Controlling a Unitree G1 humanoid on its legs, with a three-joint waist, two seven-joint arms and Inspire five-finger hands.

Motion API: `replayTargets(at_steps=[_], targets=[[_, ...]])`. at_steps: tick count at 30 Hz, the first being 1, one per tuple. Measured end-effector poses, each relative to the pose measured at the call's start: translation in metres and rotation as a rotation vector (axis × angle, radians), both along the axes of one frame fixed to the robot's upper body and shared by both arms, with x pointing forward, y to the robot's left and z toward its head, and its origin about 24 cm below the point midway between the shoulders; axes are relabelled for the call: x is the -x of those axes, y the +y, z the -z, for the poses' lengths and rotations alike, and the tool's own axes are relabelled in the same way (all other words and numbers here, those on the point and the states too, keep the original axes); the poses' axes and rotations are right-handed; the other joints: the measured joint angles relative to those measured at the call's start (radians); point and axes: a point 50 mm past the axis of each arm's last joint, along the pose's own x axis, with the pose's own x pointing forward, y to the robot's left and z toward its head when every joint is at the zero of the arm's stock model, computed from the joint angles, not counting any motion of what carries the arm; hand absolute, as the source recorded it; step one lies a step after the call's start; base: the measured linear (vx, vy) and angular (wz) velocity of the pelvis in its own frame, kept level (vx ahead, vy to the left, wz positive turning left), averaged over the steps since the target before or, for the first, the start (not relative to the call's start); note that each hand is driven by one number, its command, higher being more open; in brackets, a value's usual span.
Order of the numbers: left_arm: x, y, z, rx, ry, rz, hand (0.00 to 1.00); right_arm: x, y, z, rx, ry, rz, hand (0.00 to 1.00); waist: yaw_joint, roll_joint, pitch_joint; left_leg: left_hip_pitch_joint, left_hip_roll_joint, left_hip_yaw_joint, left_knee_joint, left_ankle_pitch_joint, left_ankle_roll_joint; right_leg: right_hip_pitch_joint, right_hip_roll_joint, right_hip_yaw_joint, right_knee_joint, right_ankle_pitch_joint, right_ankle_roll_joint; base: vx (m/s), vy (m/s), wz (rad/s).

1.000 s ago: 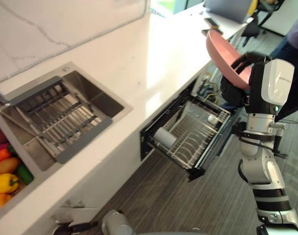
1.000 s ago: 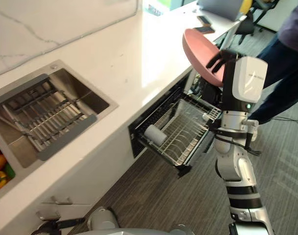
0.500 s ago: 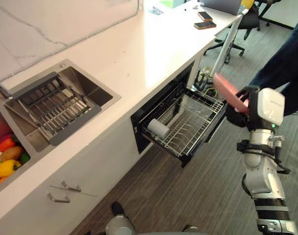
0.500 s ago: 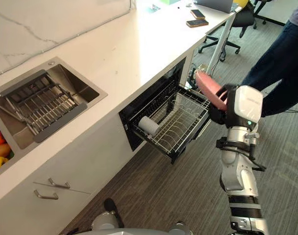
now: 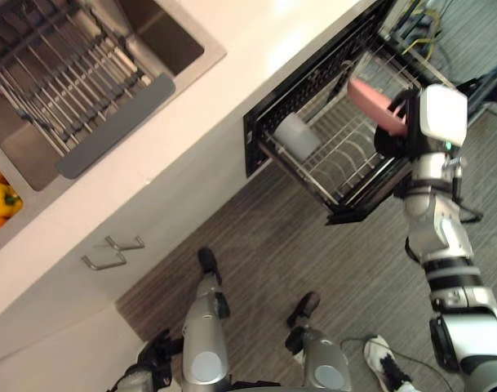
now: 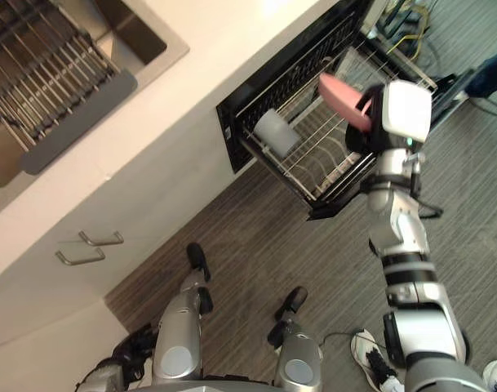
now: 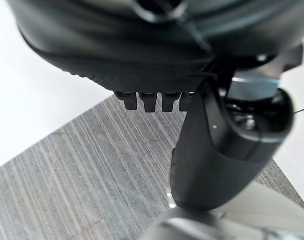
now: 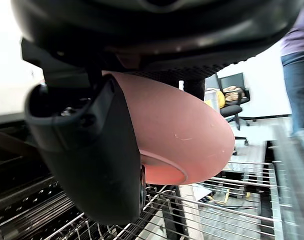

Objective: Walk over to the sink, pick up the cup, carry it to the dishwasher, place the cup inside the dishwasher, then close the dishwasher door

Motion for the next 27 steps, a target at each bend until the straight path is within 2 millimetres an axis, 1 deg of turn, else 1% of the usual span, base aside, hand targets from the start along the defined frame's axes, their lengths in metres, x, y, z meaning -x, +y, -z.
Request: replayTargets(at_steps=[2,3,6,7,9,11,12,13,16,19,23,27], targets=[[-0.011,0.000,-0.004,0.006,-0.032,0.002,1.00,-0.008,-0.001,-0.008,0.026,0.017,0.013,0.00,0.014,-0.001,0.009,-0.013,-0.011,-0.010,-0.015,0.008,0.003,-0.008,-0.002,-0.001,-0.006,0.000,0.000,0.06,0.055,0.19],[-0.017,0.000,-0.007,0.005,-0.047,0.013,1.00,-0.013,-0.002,-0.010,0.027,0.032,0.020,0.00,0.028,-0.004,0.016,-0.017,-0.014,-0.013,-0.017,0.008,0.003,-0.016,-0.003,0.001,-0.008,0.000,0.000,0.05,0.051,0.12],[-0.024,0.000,-0.011,0.019,-0.081,0.009,1.00,-0.020,-0.004,-0.006,0.030,0.084,0.044,0.00,0.045,-0.005,0.021,-0.028,-0.020,-0.019,-0.023,0.008,0.003,-0.026,-0.005,0.002,-0.010,0.000,0.000,0.04,0.043,0.06],[-0.026,-0.001,-0.012,0.032,-0.091,0.001,1.00,-0.023,-0.007,-0.001,0.025,0.117,0.067,0.00,0.052,-0.005,0.022,-0.028,-0.022,-0.017,-0.027,0.008,0.003,-0.030,-0.006,0.005,-0.010,0.000,0.000,0.05,0.056,-0.03],[-0.027,-0.002,-0.012,0.051,-0.097,-0.004,1.00,-0.027,-0.013,0.002,-0.011,0.156,0.100,0.00,0.053,-0.001,0.025,-0.028,-0.025,-0.016,-0.032,0.008,0.003,-0.035,-0.008,0.010,-0.011,0.001,0.001,0.04,0.054,-0.06],[-0.030,-0.003,-0.013,0.065,-0.106,-0.006,1.00,-0.028,-0.027,-0.003,-0.060,0.169,0.162,0.00,0.055,0.010,0.040,-0.029,-0.025,-0.016,-0.035,0.008,0.003,-0.042,-0.010,0.021,-0.011,0.003,0.003,0.01,0.043,-0.12],[-0.031,-0.005,-0.014,0.068,-0.107,-0.001,1.00,-0.027,-0.032,-0.005,-0.058,0.171,0.180,0.00,0.056,0.014,0.043,-0.031,-0.026,-0.016,-0.036,0.008,0.003,-0.045,-0.010,0.024,-0.012,0.004,0.004,0.00,0.045,-0.13],[-0.033,-0.006,-0.014,0.075,-0.108,0.001,1.00,-0.024,-0.040,-0.009,-0.053,0.174,0.211,1.00,0.056,0.019,0.046,-0.037,-0.027,-0.017,-0.036,0.008,0.003,-0.051,-0.011,0.027,-0.016,0.008,0.004,0.00,0.047,-0.11],[-0.034,-0.008,-0.014,0.080,-0.106,0.007,1.00,-0.019,-0.055,-0.014,-0.049,0.176,0.271,1.00,0.052,0.029,0.051,-0.041,-0.032,-0.024,-0.039,0.008,0.003,-0.058,-0.015,0.034,-0.028,0.018,0.007,0.00,0.048,-0.08],[-0.034,-0.008,-0.014,0.087,-0.109,0.010,1.00,-0.016,-0.062,-0.016,-0.103,0.166,0.291,1.00,0.050,0.034,0.052,-0.041,-0.039,-0.036,-0.042,0.008,0.002,-0.058,-0.019,0.037,-0.036,0.022,0.010,0.00,0.066,-0.03],[-0.034,-0.010,-0.013,0.105,-0.102,0.021,1.00,-0.015,-0.063,-0.017,-0.123,0.139,0.290,1.00,0.051,0.045,0.055,-0.035,-0.045,-0.041,-0.043,0.008,0.002,-0.047,-0.021,0.027,-0.043,0.026,0.012,0.00,0.060,0.04],[-0.032,-0.011,-0.012,0.119,-0.084,0.027,1.00,-0.015,-0.059,-0.022,-0.109,0.096,0.267,1.00,0.051,0.050,0.054,0.008,-0.059,-0.043,-0.074,0.017,-0.004,-0.013,-0.026,0.020,-0.054,0.028,0.015,0.03,0.056,0.06]])
